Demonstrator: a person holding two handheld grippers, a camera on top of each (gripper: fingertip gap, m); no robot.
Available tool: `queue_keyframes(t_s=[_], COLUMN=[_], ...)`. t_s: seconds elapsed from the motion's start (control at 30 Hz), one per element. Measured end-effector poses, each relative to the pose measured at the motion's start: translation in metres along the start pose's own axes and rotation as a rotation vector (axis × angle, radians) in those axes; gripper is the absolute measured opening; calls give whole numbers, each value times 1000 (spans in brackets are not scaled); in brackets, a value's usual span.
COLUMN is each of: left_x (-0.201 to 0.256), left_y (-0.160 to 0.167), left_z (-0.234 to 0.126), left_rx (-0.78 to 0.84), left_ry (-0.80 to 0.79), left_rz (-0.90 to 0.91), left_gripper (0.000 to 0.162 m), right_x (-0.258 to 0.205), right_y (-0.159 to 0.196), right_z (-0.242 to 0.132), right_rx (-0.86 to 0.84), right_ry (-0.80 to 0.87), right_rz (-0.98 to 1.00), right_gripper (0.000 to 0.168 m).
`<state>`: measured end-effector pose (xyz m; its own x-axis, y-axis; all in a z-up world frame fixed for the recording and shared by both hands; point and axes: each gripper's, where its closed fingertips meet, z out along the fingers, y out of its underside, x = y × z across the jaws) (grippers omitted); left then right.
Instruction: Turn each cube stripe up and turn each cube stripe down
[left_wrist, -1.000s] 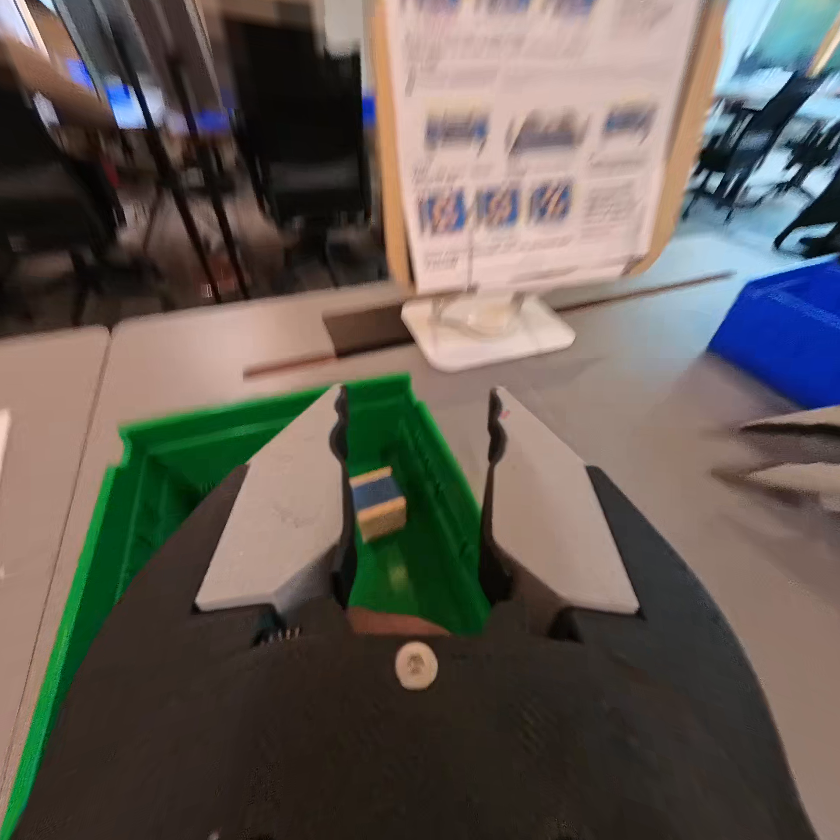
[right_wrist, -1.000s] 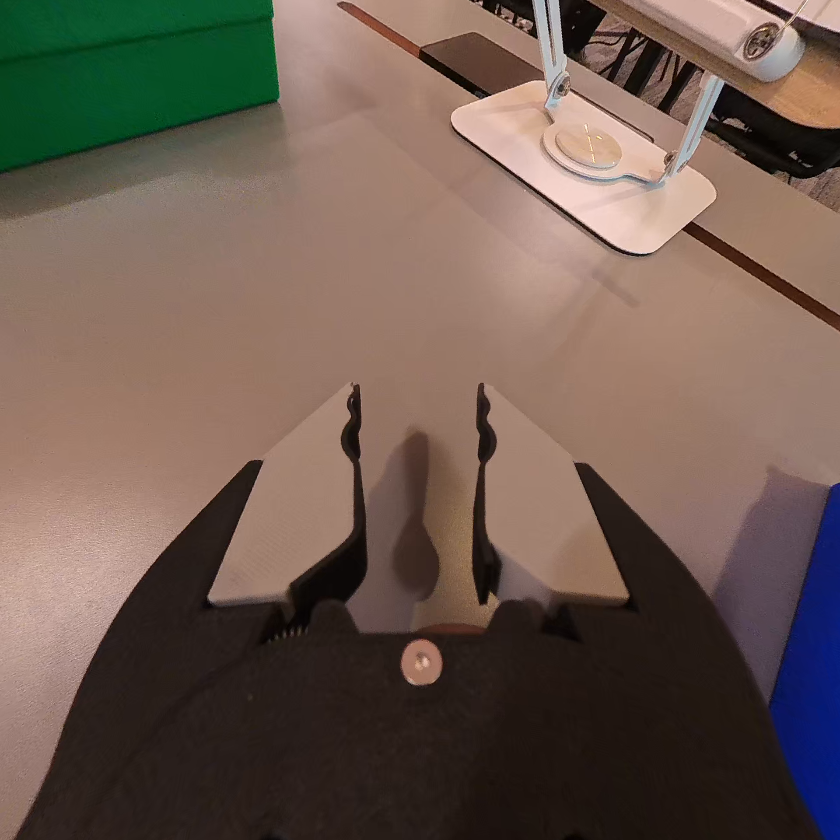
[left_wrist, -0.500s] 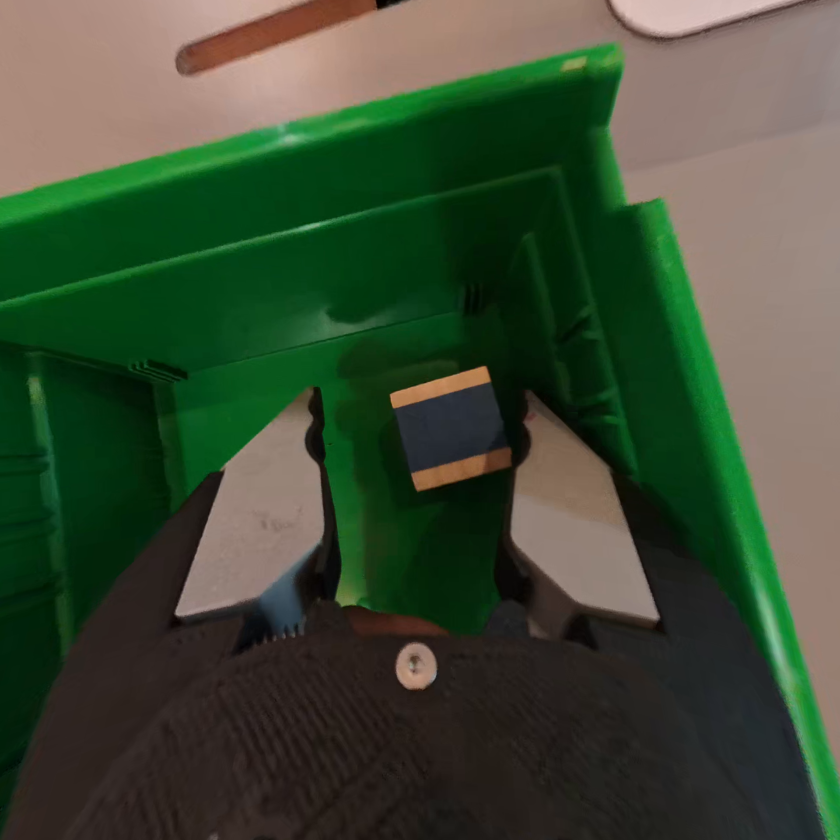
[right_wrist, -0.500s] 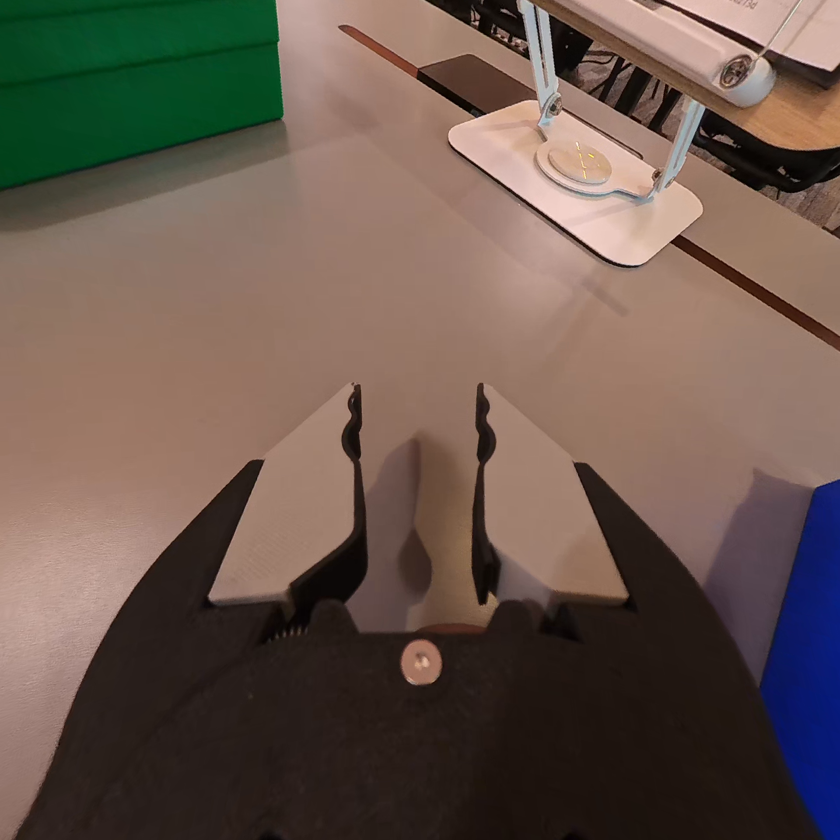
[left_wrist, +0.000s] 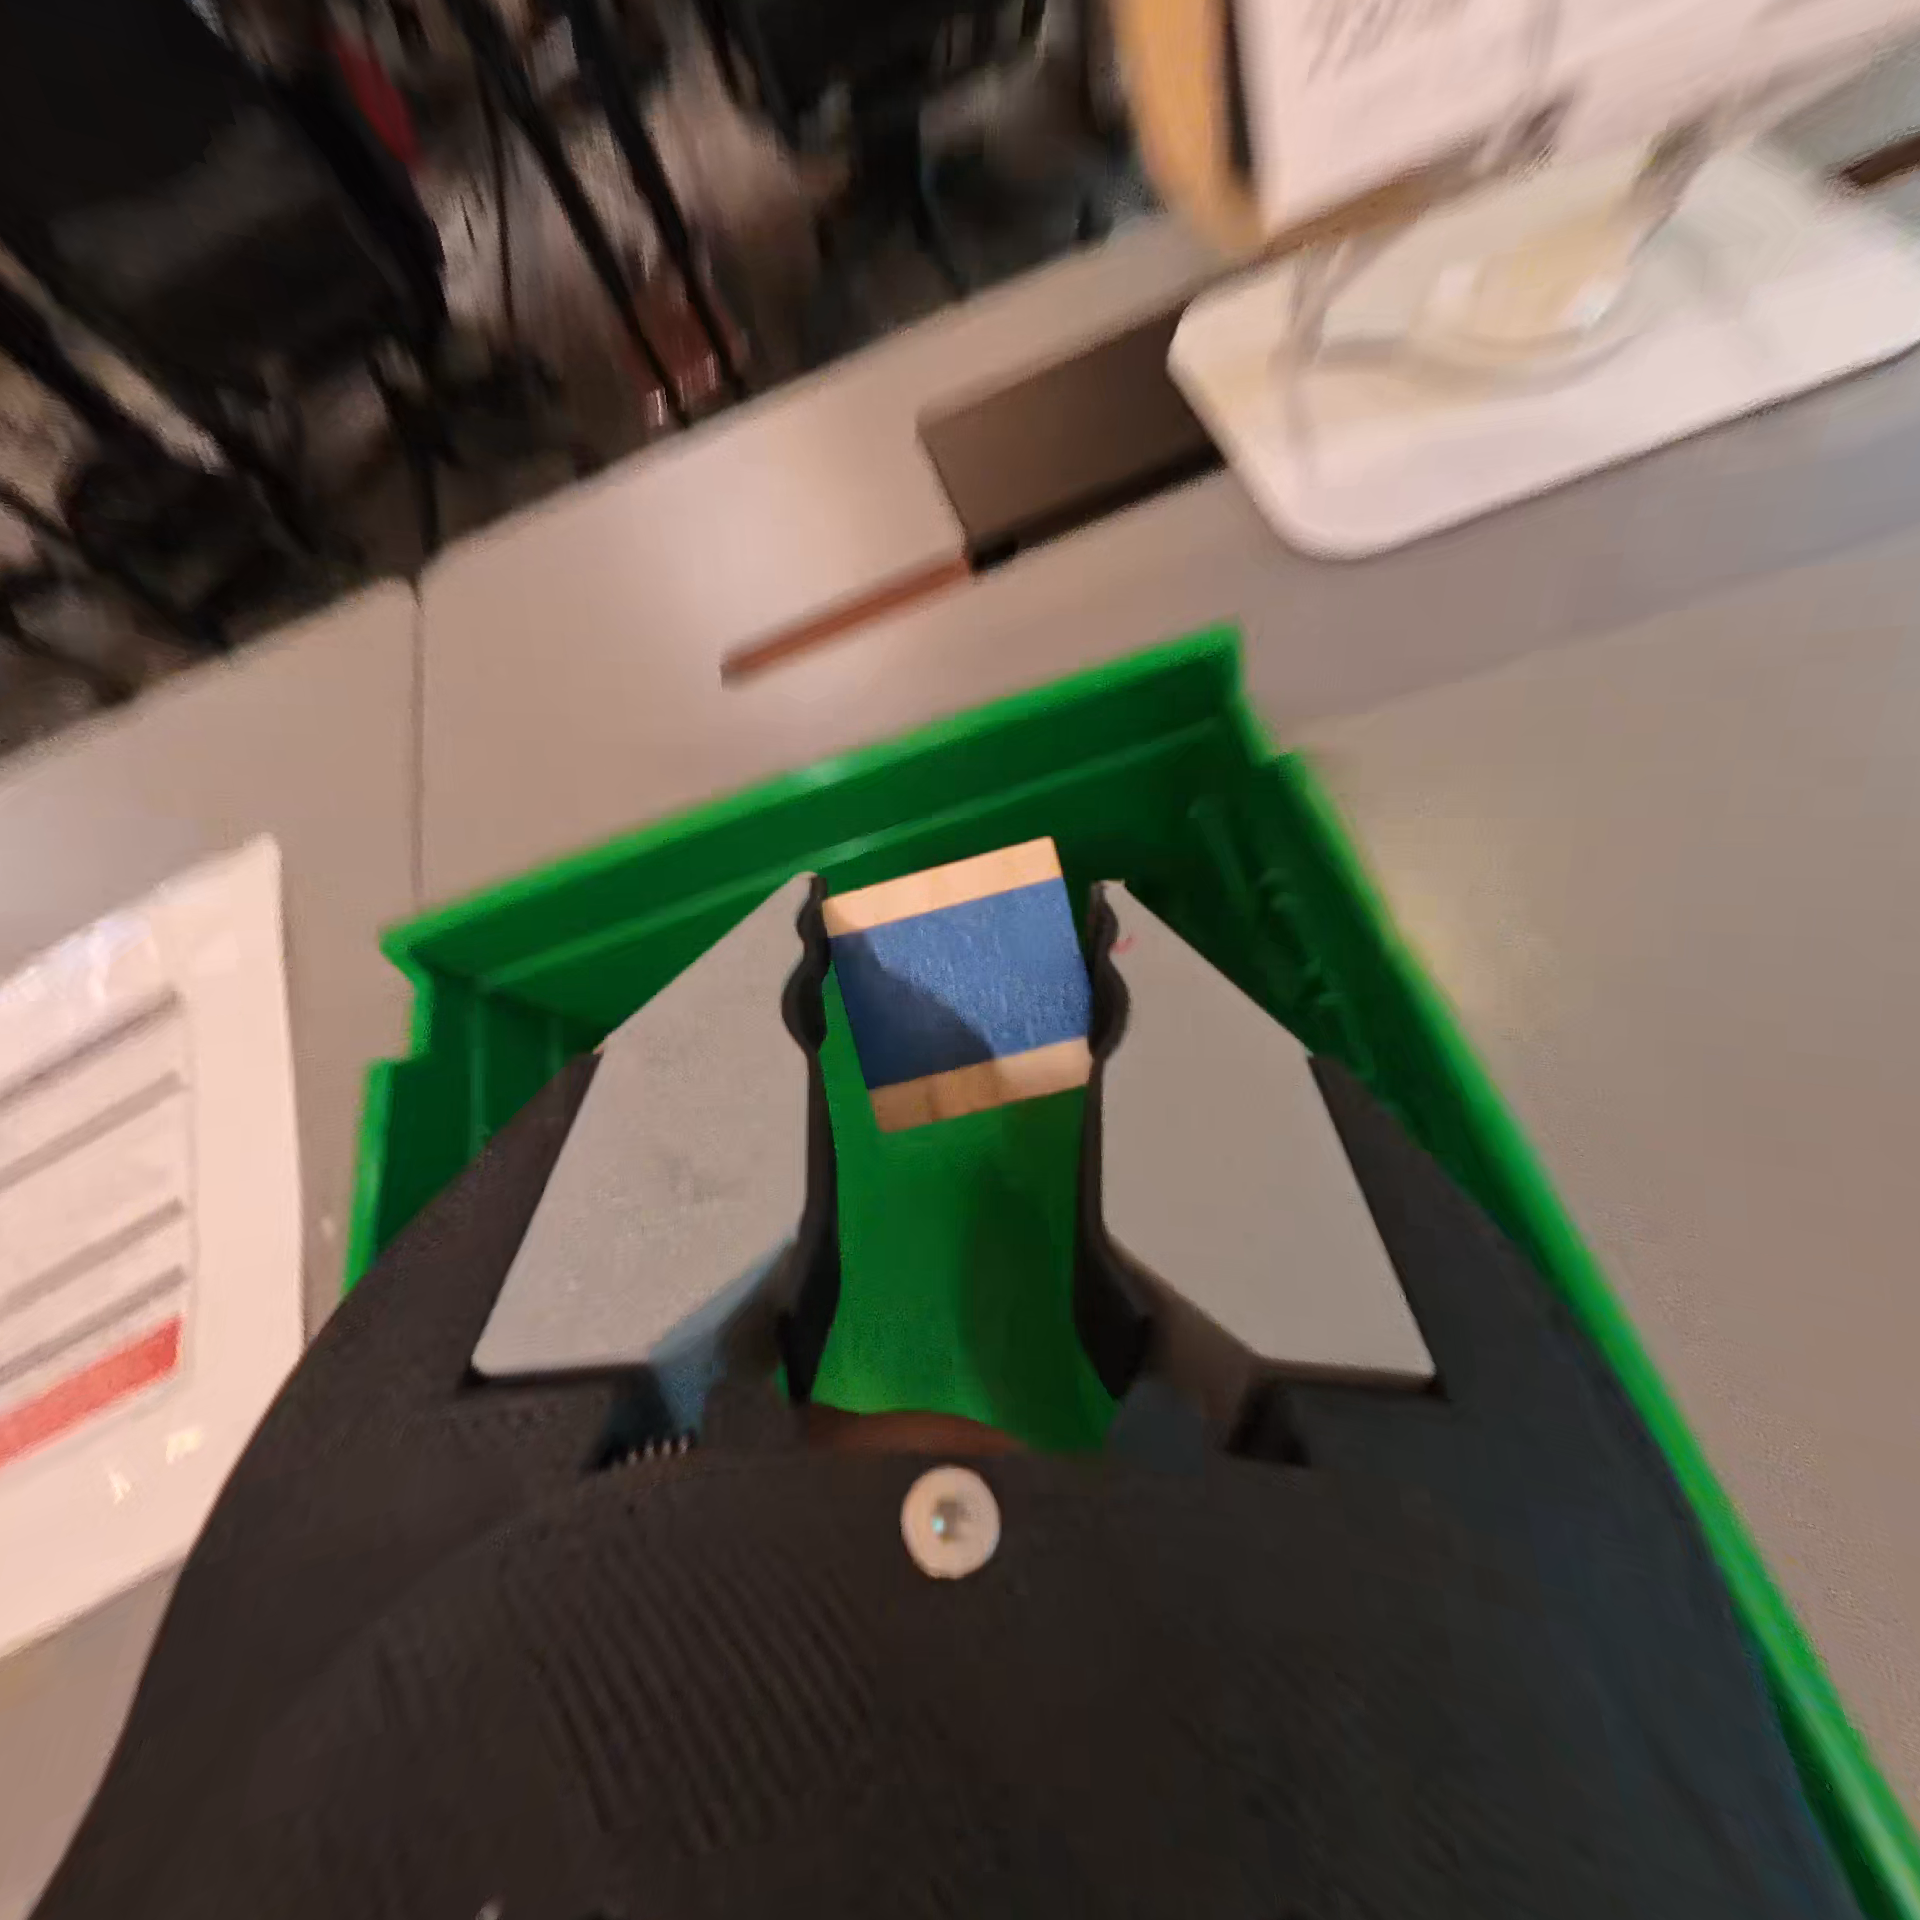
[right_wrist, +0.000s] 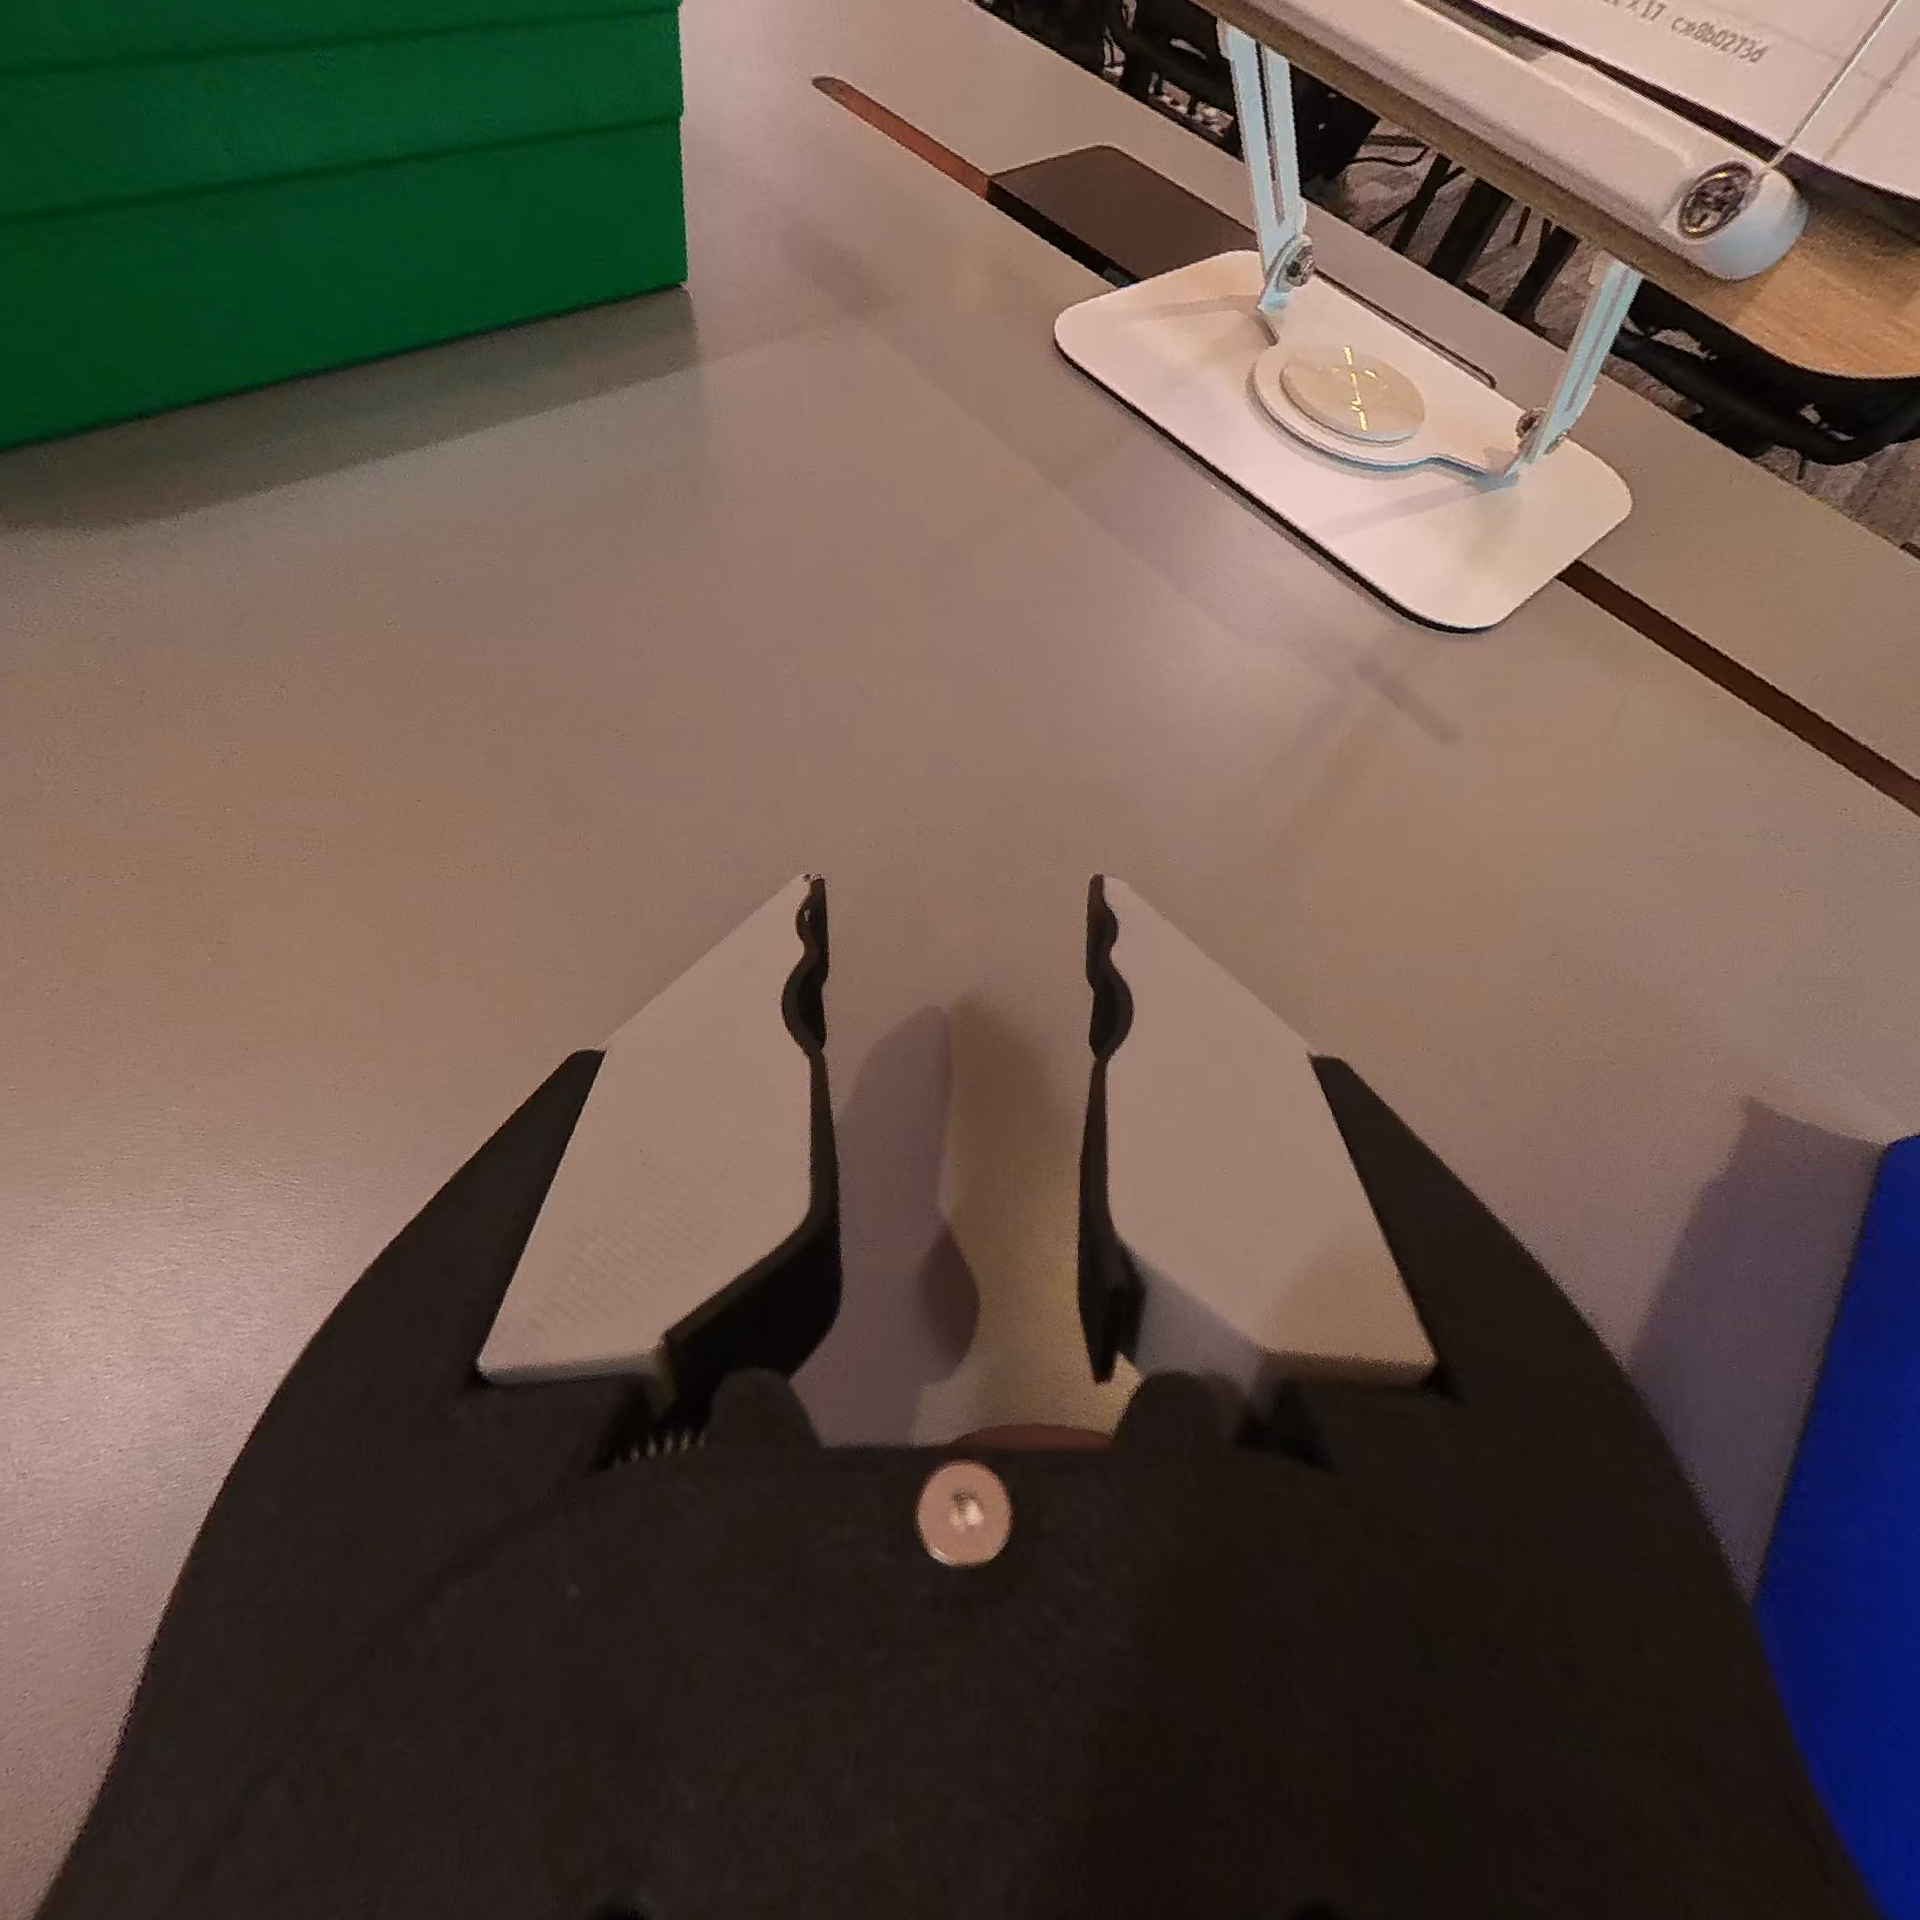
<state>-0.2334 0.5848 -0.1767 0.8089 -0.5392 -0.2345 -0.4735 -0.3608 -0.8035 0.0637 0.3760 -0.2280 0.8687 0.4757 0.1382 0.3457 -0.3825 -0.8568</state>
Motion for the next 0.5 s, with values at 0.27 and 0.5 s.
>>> queue_keyframes(t_s=[0.27, 0.5], left_x=[167, 314], left_y=[-73, -32], left_z=[-144, -218], left_rx=[702, 973], left_ry=[423, 744], left_rz=[471, 753], left_gripper=[48, 47], right_x=[-60, -123], right_y=[-31, -69], right_z=[-21, -91], right_rx=[155, 263], right_ry=[-485, -1274], right_rz=[193, 516], right_gripper=[53, 56])
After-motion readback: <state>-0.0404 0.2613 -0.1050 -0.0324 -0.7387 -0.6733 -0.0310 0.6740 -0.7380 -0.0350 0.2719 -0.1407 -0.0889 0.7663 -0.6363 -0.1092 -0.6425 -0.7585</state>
